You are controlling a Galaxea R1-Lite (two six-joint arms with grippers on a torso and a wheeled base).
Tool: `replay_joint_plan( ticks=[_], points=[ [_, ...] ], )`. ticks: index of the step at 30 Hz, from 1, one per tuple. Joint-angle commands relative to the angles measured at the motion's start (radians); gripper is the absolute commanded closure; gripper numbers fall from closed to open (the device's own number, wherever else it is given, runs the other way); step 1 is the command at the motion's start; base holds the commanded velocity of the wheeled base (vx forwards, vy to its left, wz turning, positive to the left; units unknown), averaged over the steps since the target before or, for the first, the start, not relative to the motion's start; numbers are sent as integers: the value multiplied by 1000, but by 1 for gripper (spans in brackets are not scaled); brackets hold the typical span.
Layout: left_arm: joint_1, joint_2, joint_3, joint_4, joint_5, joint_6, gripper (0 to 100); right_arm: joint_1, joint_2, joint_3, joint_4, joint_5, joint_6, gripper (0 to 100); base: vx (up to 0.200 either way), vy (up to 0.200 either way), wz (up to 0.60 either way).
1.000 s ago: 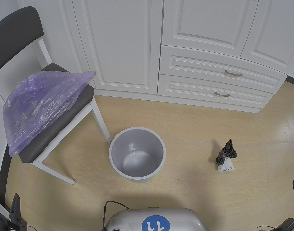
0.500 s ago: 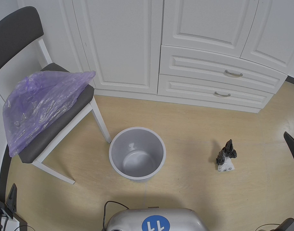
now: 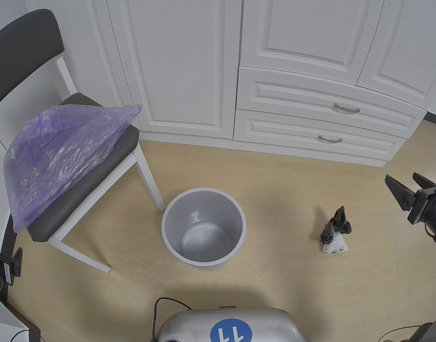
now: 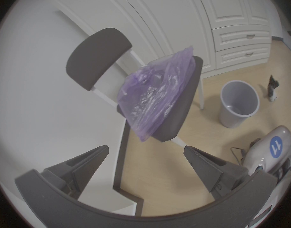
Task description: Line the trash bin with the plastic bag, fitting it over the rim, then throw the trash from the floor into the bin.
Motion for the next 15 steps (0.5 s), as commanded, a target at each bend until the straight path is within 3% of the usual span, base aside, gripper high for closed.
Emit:
replay_joint_plan(
  ticks=[1,2,3,4,7,11,15],
  points=[
    [137,77,-2,-39,-191,8,0,19,-5,-9,-4,-9,-3,0,0,0,0],
    [174,83,0,-40,-241,14,0,20,-8,-11,-3,-11,-3,0,0,0,0],
    [174,83,0,-40,-241,14,0,20,-8,-11,-3,-11,-3,0,0,0,0],
    [254,97,3,-47,-346,28,0,20,-20,-17,0,-12,-3,0,0,0,0],
    [358,143,0,-54,-466,80,0,22,-27,-19,3,-11,-4,0,0,0,0],
    [482,247,12,-156,-564,155,0,39,-19,-16,3,-12,-6,0,0,0,0],
    [539,320,53,-295,-589,173,0,53,-11,-11,5,-11,-6,0,0,0,0]
  ],
)
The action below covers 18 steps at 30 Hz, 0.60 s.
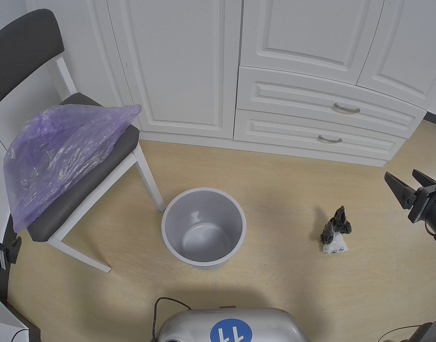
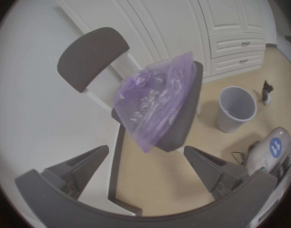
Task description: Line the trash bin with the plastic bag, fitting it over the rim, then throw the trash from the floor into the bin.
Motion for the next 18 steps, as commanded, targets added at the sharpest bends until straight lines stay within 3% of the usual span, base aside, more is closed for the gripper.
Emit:
replay_joint_plan(
  ticks=[1,4,18],
  points=[
    [111,148,43,-122,-50,41,0,23,-5,3,3,0,-1,0,0,0,0],
    [113,156,78,-189,-46,44,0,46,-2,6,4,-1,-1,0,0,0,0],
    [113,226,81,-223,-42,49,0,71,41,11,0,-1,5,0,0,0,0]
  ],
)
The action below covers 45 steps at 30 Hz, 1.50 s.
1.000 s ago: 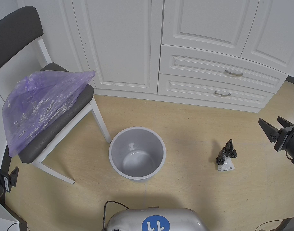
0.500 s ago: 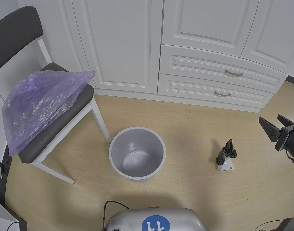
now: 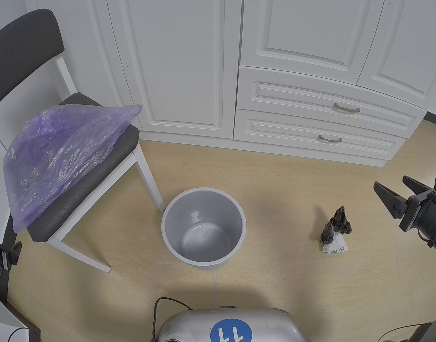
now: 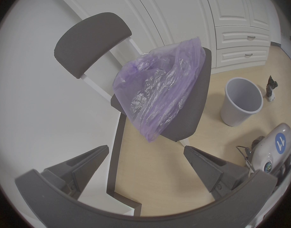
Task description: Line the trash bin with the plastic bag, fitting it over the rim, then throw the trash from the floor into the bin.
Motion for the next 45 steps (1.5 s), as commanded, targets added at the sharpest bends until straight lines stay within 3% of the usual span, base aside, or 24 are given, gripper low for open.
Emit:
replay_joint_plan(
  ticks=[1,45],
  points=[
    [2,41,1,-14,2,-1,0,6,11,0,-2,0,2,0,0,0,0],
    [29,427,-5,-450,17,-41,0,14,-4,-6,-16,2,2,0,0,0,0]
  ],
)
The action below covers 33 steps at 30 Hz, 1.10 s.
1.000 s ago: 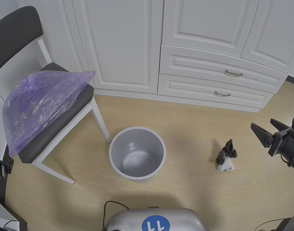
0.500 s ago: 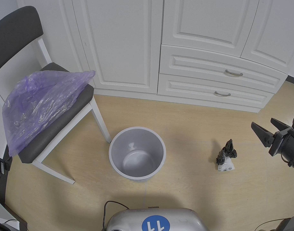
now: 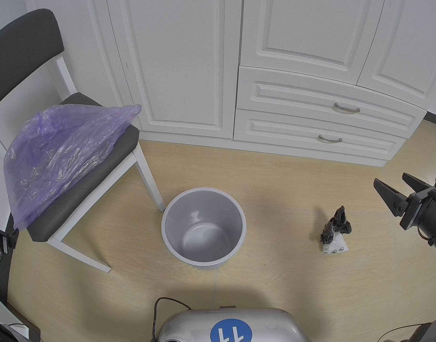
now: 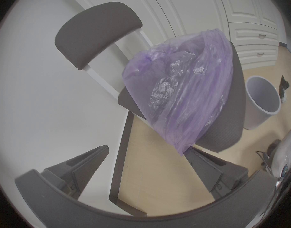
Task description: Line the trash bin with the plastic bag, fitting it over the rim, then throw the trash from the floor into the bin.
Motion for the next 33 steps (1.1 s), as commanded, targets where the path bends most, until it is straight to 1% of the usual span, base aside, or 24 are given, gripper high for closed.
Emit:
replay_joint_plan(
  ticks=[1,4,6,7,10,13,16,23,25,30,33],
  points=[
    [-3,63,0,-55,0,-32,0,7,-5,-1,-1,-1,0,0,0,0,0],
    [-7,91,5,-121,0,-66,0,8,-8,-2,-1,-1,-2,0,0,0,0],
    [-7,95,5,-130,1,-69,0,10,-10,-2,-1,1,-2,0,0,0,0],
    [-9,120,6,-179,1,-78,0,13,-16,-2,-1,-1,-2,0,0,0,0],
    [-10,131,9,-205,0,-81,0,13,-18,-2,-1,-1,-3,0,0,0,0],
    [-44,138,20,-243,0,-128,0,14,-18,-4,-1,-1,-3,0,0,0,0],
    [-60,146,20,-285,0,-165,0,14,-18,-2,-1,-1,-3,0,0,0,0],
    [-73,200,25,-378,0,-191,0,14,-18,-5,-1,-1,-3,0,0,0,0],
    [-76,232,26,-435,0,-210,0,16,-19,-5,-1,-1,-3,0,0,0,0],
    [-76,296,28,-542,1,-214,0,27,-25,-5,-1,-1,-3,0,0,0,0],
    [-76,342,32,-630,26,-216,0,28,-25,-5,-1,-1,-3,0,0,0,0]
  ],
)
